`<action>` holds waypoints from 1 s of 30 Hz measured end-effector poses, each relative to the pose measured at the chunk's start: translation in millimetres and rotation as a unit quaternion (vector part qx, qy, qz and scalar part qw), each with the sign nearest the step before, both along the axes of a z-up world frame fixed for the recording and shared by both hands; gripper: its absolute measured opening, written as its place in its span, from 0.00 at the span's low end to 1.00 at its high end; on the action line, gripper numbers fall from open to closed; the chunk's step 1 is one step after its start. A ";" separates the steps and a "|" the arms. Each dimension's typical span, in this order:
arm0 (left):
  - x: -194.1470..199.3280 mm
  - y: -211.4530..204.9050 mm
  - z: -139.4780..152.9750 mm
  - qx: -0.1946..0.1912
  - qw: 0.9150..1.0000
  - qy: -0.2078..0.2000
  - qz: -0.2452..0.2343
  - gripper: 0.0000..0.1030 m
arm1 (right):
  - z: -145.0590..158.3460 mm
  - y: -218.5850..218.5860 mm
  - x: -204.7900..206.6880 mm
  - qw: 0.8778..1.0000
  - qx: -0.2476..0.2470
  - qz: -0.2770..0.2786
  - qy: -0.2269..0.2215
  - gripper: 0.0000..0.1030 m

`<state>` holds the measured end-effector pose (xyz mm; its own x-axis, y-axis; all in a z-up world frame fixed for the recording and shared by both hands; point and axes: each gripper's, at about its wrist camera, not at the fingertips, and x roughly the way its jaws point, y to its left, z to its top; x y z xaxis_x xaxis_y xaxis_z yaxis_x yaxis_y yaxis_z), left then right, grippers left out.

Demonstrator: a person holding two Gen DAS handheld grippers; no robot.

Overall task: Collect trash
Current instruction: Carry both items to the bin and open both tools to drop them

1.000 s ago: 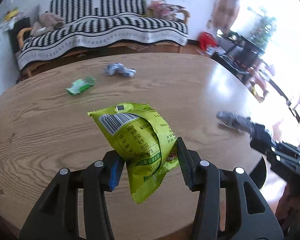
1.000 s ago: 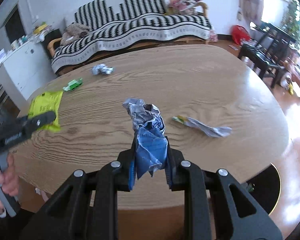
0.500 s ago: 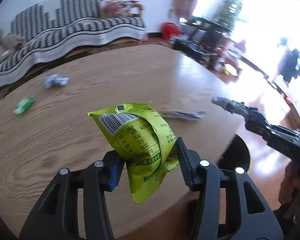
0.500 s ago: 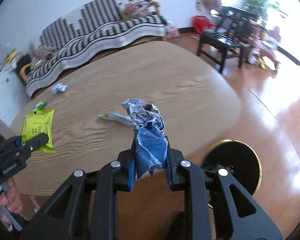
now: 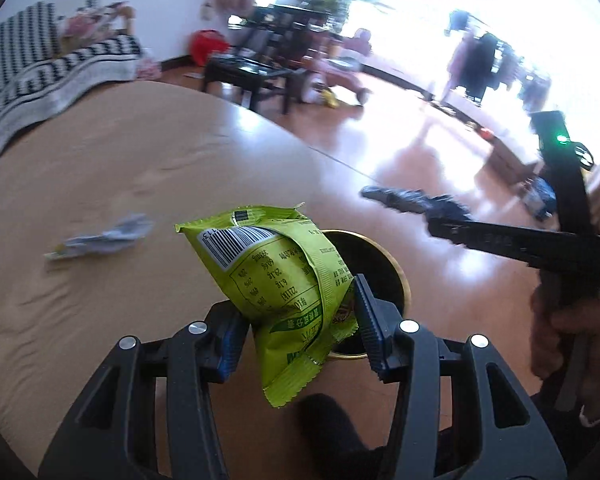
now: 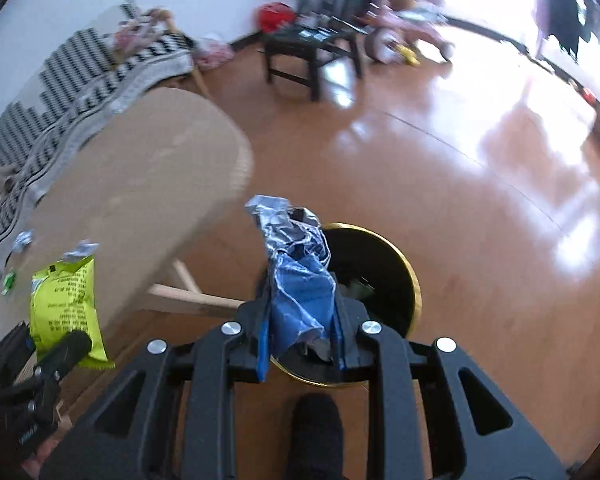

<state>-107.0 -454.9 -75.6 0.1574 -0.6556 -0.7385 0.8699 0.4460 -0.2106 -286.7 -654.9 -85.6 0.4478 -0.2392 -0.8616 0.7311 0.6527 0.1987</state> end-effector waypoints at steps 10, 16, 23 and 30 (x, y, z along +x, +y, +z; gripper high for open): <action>-2.6 -60.6 -48.1 0.027 0.998 0.038 -0.030 0.47 | -12.1 -21.1 -3.5 0.999 0.026 -0.027 0.014 0.23; 3.7 -73.6 -56.9 0.027 0.998 0.049 -0.025 0.47 | -16.8 -30.3 -1.2 0.999 0.034 -0.031 0.015 0.23; 3.6 -82.0 -60.4 0.024 0.998 0.047 -0.018 0.60 | -20.4 -30.3 0.9 0.998 0.041 -0.034 0.017 0.37; -5.4 -83.2 -57.2 0.013 0.999 0.042 -0.019 0.77 | -10.1 -28.3 -1.5 0.999 0.021 -0.043 -0.003 0.66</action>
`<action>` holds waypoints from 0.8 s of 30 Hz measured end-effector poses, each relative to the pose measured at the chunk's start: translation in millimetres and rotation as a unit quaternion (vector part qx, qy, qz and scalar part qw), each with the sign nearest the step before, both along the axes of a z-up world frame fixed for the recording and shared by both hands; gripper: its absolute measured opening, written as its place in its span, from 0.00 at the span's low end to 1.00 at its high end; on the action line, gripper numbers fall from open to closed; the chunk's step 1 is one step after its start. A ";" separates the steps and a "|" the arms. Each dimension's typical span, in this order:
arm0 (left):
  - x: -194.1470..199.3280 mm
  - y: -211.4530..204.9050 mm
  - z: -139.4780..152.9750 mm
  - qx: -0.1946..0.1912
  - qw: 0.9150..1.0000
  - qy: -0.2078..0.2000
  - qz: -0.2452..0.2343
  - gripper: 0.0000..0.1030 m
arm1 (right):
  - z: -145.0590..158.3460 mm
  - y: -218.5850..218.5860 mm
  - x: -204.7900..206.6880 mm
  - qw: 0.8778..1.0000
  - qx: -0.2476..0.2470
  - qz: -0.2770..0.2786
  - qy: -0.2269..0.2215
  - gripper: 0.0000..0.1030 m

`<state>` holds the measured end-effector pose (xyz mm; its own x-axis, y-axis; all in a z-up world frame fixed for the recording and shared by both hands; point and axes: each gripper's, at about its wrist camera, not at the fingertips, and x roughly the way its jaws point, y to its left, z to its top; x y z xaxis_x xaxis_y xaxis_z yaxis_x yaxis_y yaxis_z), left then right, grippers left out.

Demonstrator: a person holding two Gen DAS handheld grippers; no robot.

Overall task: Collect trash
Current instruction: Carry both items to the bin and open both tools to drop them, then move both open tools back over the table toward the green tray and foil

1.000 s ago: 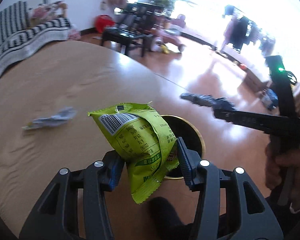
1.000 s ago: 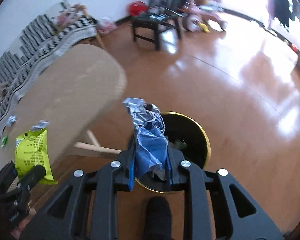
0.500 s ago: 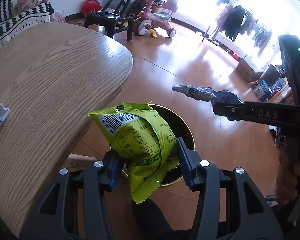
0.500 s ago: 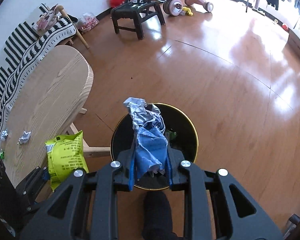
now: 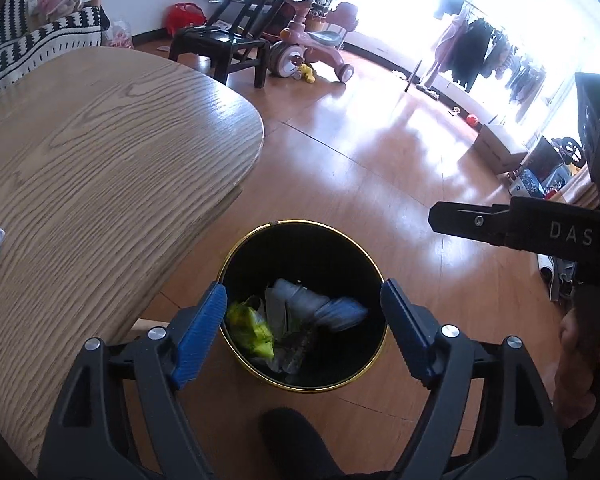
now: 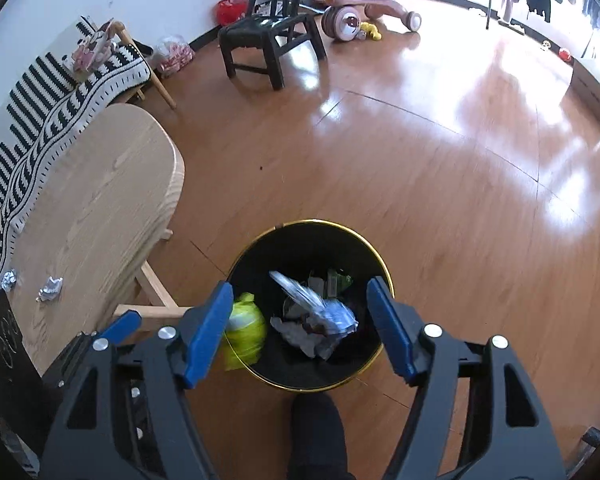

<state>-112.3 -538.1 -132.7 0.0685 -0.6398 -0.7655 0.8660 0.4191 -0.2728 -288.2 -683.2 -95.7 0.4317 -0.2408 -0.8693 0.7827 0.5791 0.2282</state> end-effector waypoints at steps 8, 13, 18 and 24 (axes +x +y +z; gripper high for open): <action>9.1 40.5 37.7 -0.010 0.999 -0.046 0.022 0.91 | 25.2 20.6 23.6 0.999 -0.030 0.025 -0.027 0.74; 49.6 103.0 66.4 -0.009 0.993 -0.060 0.098 0.92 | 53.0 64.2 68.3 0.994 -0.055 0.069 -0.060 0.80; 92.6 184.3 91.1 0.001 0.978 -0.082 0.191 0.92 | 80.5 141.9 127.0 0.981 -0.088 0.147 -0.090 0.82; 126.9 295.2 114.7 0.014 0.954 -0.106 0.282 0.92 | 93.1 239.1 182.6 0.956 -0.113 0.249 -0.103 0.84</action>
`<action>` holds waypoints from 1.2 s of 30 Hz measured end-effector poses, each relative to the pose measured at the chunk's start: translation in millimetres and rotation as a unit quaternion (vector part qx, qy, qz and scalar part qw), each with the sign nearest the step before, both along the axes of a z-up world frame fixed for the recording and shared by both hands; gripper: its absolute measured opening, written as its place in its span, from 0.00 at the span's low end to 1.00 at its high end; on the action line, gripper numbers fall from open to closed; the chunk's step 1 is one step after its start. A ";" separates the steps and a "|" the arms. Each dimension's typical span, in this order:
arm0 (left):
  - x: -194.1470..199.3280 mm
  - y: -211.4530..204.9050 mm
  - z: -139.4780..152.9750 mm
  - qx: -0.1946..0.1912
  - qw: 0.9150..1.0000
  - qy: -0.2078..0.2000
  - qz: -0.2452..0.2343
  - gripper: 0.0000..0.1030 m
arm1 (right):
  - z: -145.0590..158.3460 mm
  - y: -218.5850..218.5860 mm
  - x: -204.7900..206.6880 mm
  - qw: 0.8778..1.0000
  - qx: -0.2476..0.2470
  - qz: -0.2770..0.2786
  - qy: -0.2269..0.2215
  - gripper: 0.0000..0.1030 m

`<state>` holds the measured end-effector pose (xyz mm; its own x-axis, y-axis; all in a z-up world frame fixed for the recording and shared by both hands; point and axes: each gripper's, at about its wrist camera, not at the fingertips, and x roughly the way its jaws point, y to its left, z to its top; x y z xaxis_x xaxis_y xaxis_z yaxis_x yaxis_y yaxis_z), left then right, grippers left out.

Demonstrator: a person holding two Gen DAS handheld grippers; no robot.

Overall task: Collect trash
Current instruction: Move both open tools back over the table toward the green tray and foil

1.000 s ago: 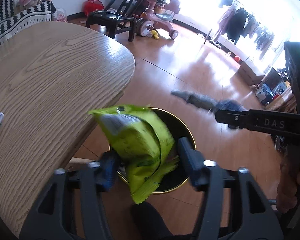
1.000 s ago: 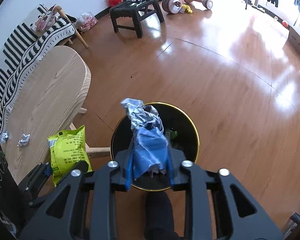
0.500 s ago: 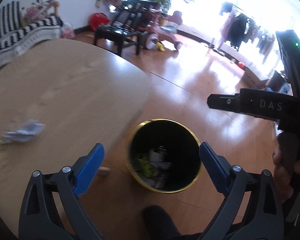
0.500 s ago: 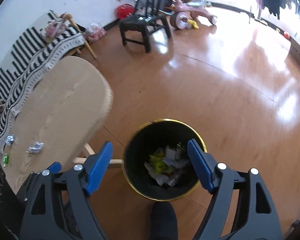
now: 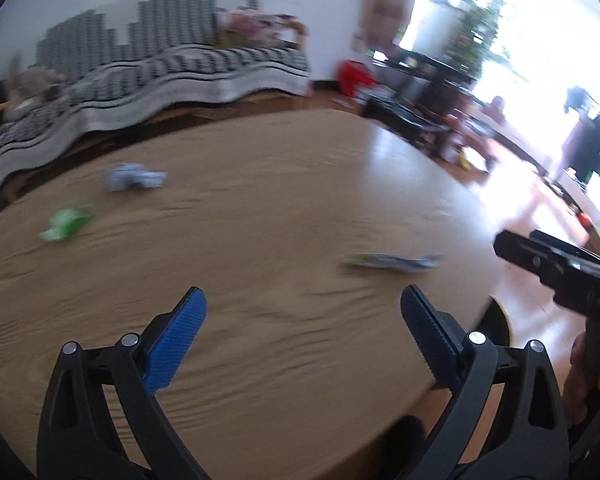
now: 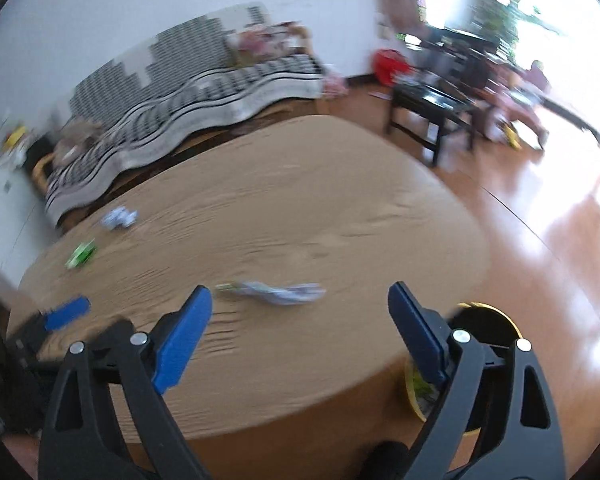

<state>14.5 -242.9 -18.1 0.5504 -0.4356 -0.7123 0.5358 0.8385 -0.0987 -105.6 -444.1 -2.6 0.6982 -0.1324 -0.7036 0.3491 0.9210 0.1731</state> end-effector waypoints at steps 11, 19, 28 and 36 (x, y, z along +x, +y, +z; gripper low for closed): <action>34.0 173.5 9.1 0.011 0.990 -0.005 0.141 0.93 | -14.2 144.4 85.2 0.994 0.000 0.112 0.010 0.84; 44.8 231.1 -0.7 0.018 0.983 0.002 0.182 0.93 | -29.9 201.1 114.2 0.988 0.002 0.155 0.021 0.84; 52.2 240.8 -6.6 0.025 0.982 0.005 0.185 0.93 | -40.2 206.5 129.7 0.987 -0.002 0.160 0.029 0.84; 62.6 242.2 -9.8 0.021 0.982 0.012 0.188 0.93 | -43.1 205.3 134.6 0.987 -0.002 0.160 0.031 0.84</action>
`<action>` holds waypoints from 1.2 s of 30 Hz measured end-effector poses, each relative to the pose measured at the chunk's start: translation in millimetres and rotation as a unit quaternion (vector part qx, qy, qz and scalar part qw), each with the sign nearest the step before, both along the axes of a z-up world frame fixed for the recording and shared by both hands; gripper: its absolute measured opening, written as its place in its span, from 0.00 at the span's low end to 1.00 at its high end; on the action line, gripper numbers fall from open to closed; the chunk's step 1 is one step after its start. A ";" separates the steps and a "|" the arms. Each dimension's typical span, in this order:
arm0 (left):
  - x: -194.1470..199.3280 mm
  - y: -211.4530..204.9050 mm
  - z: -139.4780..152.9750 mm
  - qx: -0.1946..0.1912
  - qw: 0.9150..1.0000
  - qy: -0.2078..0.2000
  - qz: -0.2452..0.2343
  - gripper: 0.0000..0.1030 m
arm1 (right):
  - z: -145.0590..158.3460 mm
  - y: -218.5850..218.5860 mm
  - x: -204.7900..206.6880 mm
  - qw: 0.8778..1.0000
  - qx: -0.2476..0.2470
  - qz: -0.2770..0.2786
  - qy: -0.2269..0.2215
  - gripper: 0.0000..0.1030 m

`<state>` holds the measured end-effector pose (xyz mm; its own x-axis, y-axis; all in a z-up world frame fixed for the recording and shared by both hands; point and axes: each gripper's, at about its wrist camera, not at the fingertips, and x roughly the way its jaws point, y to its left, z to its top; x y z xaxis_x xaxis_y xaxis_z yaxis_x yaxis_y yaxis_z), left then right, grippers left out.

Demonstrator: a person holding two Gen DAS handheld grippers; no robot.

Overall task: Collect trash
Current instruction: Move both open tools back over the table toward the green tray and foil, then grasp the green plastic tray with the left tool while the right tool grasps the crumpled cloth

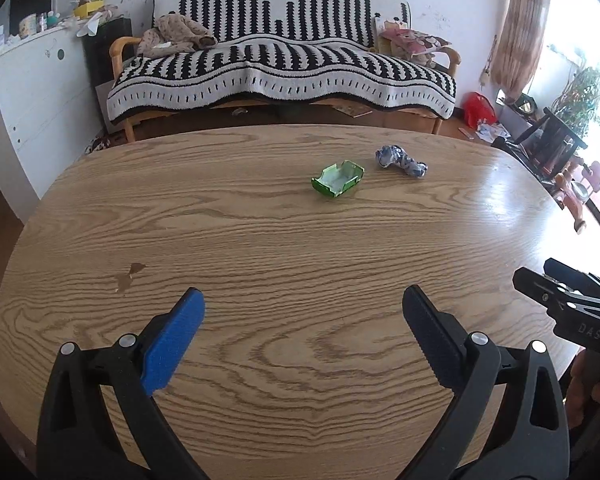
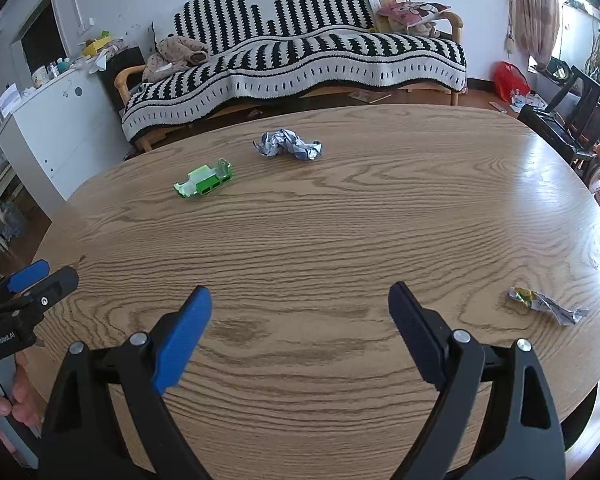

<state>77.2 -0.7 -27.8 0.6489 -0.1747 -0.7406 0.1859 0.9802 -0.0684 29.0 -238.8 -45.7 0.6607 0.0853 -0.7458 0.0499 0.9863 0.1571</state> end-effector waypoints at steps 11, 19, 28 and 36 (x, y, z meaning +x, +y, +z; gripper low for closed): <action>3.7 -14.4 2.1 0.001 1.000 -0.005 -0.012 0.93 | -0.2 -14.6 -1.6 1.000 -0.005 -0.005 0.001 0.84; 28.6 -35.1 -8.4 -0.004 1.000 0.002 -0.027 0.93 | 0.7 -37.9 7.6 1.000 0.000 -0.017 0.001 0.84; 78.2 -57.1 -38.2 0.000 0.999 0.026 -0.037 0.93 | -4.5 -60.7 50.1 1.000 0.003 -0.017 -0.001 0.84; 130.4 -79.3 -55.6 0.063 0.995 0.013 -0.074 0.93 | -26.8 -62.6 131.9 1.000 -0.017 0.007 0.013 0.84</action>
<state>207.6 -80.0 -83.4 0.6031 -0.1715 -0.7790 0.3287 0.9433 0.0468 160.9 -301.4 -72.5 0.6407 0.0691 -0.7647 0.0402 0.9916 0.1233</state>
